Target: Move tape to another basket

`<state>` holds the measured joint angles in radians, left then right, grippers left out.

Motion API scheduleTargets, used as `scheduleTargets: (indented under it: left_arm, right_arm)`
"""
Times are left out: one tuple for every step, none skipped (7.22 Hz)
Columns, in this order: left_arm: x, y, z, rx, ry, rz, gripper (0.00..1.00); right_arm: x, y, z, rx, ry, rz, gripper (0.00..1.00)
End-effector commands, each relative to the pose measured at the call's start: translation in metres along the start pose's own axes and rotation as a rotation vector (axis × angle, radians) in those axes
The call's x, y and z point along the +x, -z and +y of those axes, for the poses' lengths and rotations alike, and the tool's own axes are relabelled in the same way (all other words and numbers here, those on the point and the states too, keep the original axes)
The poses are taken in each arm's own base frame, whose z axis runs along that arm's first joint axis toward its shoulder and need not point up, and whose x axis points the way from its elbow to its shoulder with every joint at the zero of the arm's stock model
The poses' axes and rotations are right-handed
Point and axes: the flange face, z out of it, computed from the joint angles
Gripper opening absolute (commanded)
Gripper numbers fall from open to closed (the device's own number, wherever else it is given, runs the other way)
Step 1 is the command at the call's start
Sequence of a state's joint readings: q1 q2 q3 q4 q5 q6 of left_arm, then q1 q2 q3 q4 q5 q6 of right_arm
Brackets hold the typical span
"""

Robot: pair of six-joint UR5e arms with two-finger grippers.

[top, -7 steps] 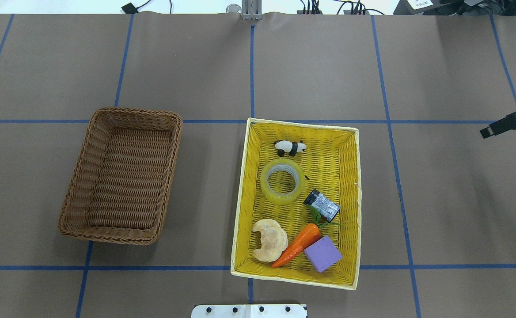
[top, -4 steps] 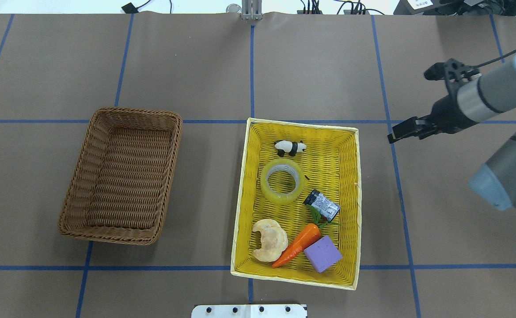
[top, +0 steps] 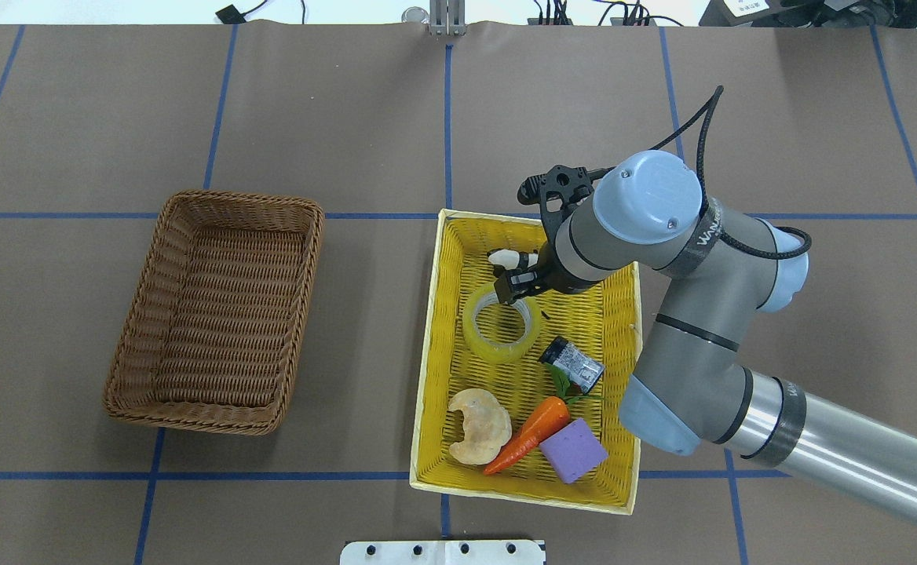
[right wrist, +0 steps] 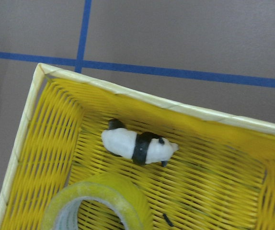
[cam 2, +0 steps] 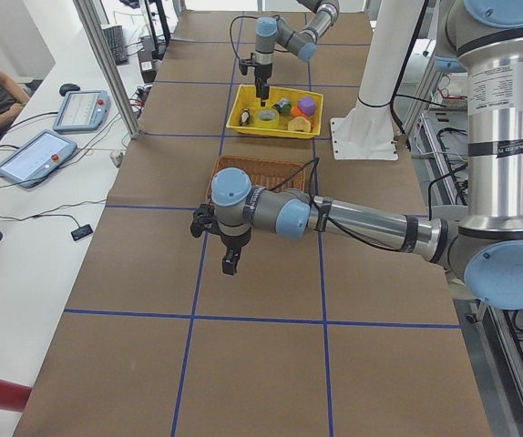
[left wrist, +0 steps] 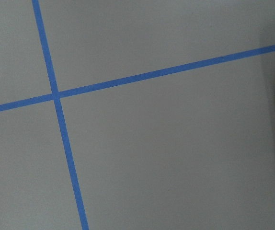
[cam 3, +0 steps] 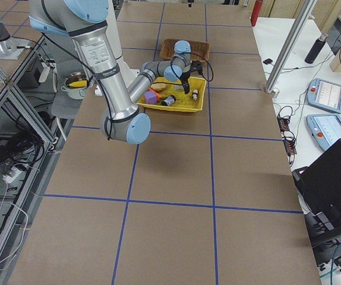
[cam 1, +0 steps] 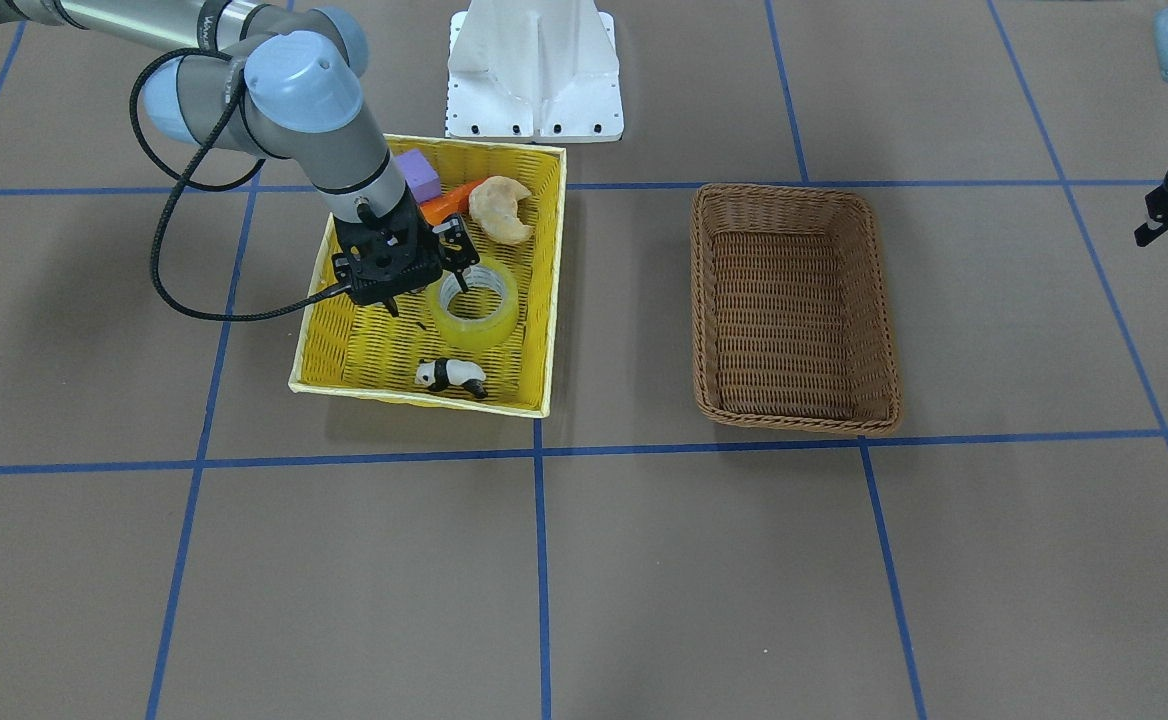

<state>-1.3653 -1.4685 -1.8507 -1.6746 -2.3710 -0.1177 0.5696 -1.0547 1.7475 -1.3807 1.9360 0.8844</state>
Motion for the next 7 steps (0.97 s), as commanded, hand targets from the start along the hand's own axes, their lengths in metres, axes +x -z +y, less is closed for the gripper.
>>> scheduleTargets:
  left_arm:
    - [0.001, 0.001, 0.000, 0.009, -0.006, 0.002, 0.98]
    - [0.001, 0.001, 0.000, 0.009, -0.006, 0.002, 0.98]
    - [0.001, 0.001, 0.000, 0.012, -0.009, 0.002, 0.98]
    - [0.001, 0.001, 0.000, 0.012, -0.009, 0.002, 0.98]
    - [0.002, 0.002, 0.000, 0.013, -0.010, 0.004, 0.98]
    - [0.003, 0.001, 0.001, 0.010, -0.009, 0.016, 0.98]
    - [0.003, 0.001, 0.001, 0.009, -0.008, 0.020, 0.98]
  right_arm:
    - [0.004, -0.019, 0.001, -0.023, 0.074, 0.023, 0.88]
    - [0.002, -0.024, 0.007, -0.038, 0.079, 0.019, 0.88]
    - [0.001, -0.034, 0.012, -0.053, 0.083, 0.027, 0.87]
    - [0.003, -0.038, 0.013, -0.061, 0.079, 0.029, 0.70]
    - [0.002, -0.039, 0.013, -0.063, 0.079, 0.030, 0.32]
    - [0.001, -0.038, 0.012, -0.062, 0.076, 0.029, 0.00]
    - [0.000, -0.037, 0.011, -0.060, 0.066, 0.025, 0.00]
